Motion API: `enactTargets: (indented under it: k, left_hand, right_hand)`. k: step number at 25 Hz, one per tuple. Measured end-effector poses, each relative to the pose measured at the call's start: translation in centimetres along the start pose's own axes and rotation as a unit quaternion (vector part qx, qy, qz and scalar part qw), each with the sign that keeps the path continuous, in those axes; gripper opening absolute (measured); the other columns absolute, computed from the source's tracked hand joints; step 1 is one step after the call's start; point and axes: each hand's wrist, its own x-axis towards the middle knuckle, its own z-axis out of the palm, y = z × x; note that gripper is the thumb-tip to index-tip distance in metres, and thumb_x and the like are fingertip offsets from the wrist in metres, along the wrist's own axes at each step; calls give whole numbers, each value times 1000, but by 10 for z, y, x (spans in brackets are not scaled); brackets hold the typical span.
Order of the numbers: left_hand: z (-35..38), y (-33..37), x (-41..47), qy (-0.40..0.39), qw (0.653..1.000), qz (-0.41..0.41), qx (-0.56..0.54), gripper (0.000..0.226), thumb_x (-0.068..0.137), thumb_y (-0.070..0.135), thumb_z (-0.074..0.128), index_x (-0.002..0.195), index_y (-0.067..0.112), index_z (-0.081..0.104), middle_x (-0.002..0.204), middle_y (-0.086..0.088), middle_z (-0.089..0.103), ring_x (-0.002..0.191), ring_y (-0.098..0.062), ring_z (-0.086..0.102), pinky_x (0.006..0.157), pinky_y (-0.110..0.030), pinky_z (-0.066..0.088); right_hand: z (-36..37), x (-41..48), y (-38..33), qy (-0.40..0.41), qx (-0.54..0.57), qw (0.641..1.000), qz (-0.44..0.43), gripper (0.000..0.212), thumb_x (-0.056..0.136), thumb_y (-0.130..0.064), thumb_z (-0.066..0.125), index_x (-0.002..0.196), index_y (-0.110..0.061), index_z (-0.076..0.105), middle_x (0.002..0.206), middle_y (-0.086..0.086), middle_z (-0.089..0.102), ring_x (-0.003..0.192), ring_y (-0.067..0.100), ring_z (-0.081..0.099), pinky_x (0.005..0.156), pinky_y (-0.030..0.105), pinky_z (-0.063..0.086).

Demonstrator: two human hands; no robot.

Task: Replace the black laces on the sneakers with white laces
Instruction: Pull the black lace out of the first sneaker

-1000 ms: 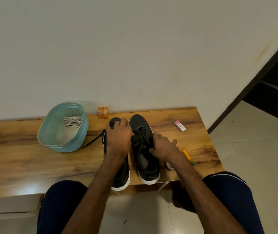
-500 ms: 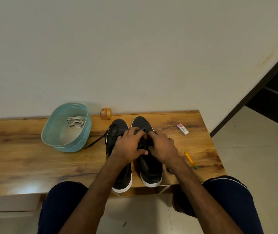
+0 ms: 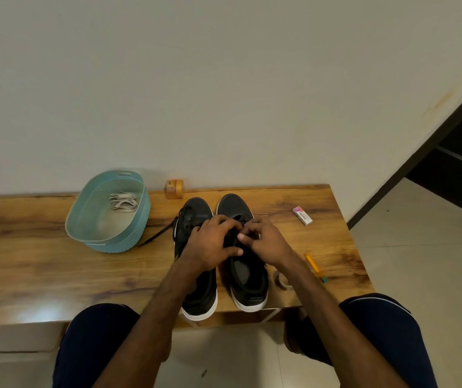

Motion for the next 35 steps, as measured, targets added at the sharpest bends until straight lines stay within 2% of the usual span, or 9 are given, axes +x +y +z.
enactTargets:
  k: [3, 6, 9, 11, 15, 21, 25, 29, 35]
  left_hand:
    - [2, -1, 1, -10, 999, -6, 36, 61, 81, 56, 70, 135, 38, 48, 151, 3, 36, 138, -23, 36, 111, -53, 31]
    - [2, -3, 2, -17, 999, 0, 46, 58, 79, 57, 71, 130, 40, 51, 155, 1, 31, 140, -25, 34, 115, -55, 28]
    - [-2, -8, 1, -41, 999, 15, 17, 62, 76, 51, 77, 132, 41, 50, 160, -1, 22, 144, -29, 27, 117, -52, 25]
    - [-6, -11, 0, -46, 999, 13, -8, 67, 74, 45, 81, 134, 40, 51, 163, -2, 15, 146, -31, 19, 116, -51, 25]
    - [-7, -8, 2, -49, 999, 15, 3, 71, 72, 46, 82, 135, 35, 51, 164, 0, 10, 148, -31, 16, 116, -52, 25]
    - [-6, -7, 2, -35, 999, 23, 18, 77, 69, 50, 83, 136, 31, 49, 165, 0, 9, 148, -30, 17, 117, -52, 26]
    - [-6, -8, 0, -26, 999, 19, 21, 69, 70, 50, 82, 131, 40, 51, 165, -1, 9, 149, -31, 16, 119, -56, 20]
    - [-5, -8, 1, -29, 999, 16, 29, 66, 71, 50, 81, 129, 42, 52, 165, -1, 8, 149, -32, 16, 120, -57, 14]
    - [-2, -9, 3, -17, 998, 21, 48, 74, 71, 56, 79, 135, 36, 49, 165, -3, 7, 151, -28, 10, 120, -55, 1]
  right_hand:
    - [-6, -6, -6, -28, 216, 975, 41, 18, 96, -23, 64, 91, -8, 72, 92, -1, 67, 88, 3, 60, 78, 27, 45]
    - [-13, -7, -10, -3, 345, 925, 161, 34, 100, -40, 54, 95, -13, 73, 103, -2, 71, 103, 10, 58, 90, 37, 36]
    - [-18, -5, -3, 66, 24, 995, 77, 39, 94, -54, 58, 81, -19, 70, 93, -3, 70, 94, 14, 61, 94, 43, 47]
    - [-19, -7, -7, 80, -161, 984, -16, 22, 93, -45, 63, 85, -25, 67, 101, -6, 62, 97, 12, 57, 90, 38, 47]
    - [-18, -7, -12, -9, -159, 983, -88, 22, 89, -32, 70, 109, -22, 69, 121, -4, 60, 113, 17, 54, 96, 41, 46]
    - [-10, -12, -16, -17, -227, 970, -88, 6, 92, -24, 64, 98, -25, 64, 125, -8, 54, 124, 15, 46, 114, 53, 21]
    - [-43, -13, -10, 115, -7, 993, -16, 8, 94, -19, 63, 89, -23, 59, 113, -3, 54, 108, 17, 54, 104, 52, 41]
    - [-51, -15, 2, 160, -200, 964, 73, 11, 91, -20, 67, 100, -25, 62, 127, -2, 53, 118, 21, 51, 103, 50, 41]
    - [-3, -12, -17, 27, -220, 972, -76, 23, 95, -32, 62, 116, -25, 61, 126, -5, 56, 124, 17, 46, 109, 45, 32]
